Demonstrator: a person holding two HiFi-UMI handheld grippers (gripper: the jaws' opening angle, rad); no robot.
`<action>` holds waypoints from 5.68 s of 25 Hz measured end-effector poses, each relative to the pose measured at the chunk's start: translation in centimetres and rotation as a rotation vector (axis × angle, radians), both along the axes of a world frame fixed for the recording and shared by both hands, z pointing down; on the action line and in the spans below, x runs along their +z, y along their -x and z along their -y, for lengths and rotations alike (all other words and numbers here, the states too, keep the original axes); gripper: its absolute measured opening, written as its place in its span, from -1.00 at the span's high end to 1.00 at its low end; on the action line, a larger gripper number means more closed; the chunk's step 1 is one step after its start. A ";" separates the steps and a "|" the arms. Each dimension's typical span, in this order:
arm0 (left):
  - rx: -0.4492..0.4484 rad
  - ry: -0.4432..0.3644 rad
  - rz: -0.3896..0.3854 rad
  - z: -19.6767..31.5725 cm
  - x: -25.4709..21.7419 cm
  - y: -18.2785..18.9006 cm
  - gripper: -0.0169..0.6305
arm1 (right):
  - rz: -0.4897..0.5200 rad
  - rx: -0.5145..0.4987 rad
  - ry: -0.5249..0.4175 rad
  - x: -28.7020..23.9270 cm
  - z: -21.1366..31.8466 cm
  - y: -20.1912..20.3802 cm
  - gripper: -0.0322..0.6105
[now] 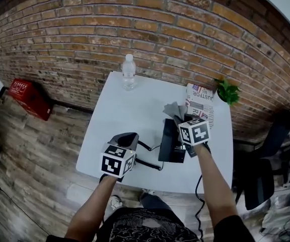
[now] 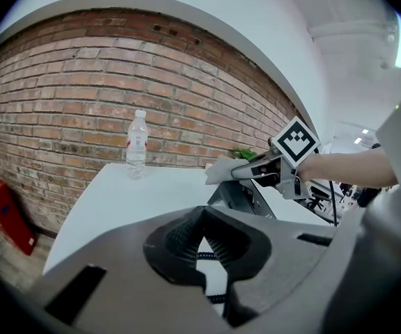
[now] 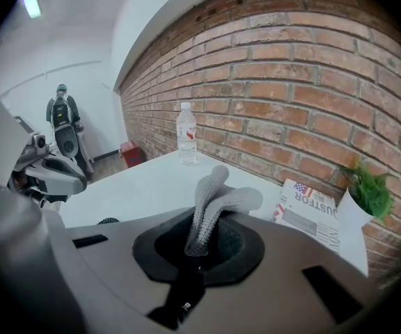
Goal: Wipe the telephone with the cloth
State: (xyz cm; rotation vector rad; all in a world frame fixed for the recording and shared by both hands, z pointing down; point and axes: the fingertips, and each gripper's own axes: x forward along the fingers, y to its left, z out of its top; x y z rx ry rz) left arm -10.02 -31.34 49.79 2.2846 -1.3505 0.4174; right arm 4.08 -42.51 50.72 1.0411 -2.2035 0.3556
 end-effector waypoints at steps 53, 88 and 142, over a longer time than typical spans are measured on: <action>-0.023 0.006 0.010 -3.3 -0.1 3.7 0.93 | 0.043 -0.055 0.048 2.1 -5.0 6.5 0.87; 0.120 0.009 0.033 -8.7 1.1 2.8 0.93 | 0.037 0.058 0.112 6.2 -13.8 4.7 0.87; 0.118 -0.165 0.075 -10.7 -5.6 5.1 0.93 | 0.280 0.259 -0.330 -11.4 -22.7 1.6 0.87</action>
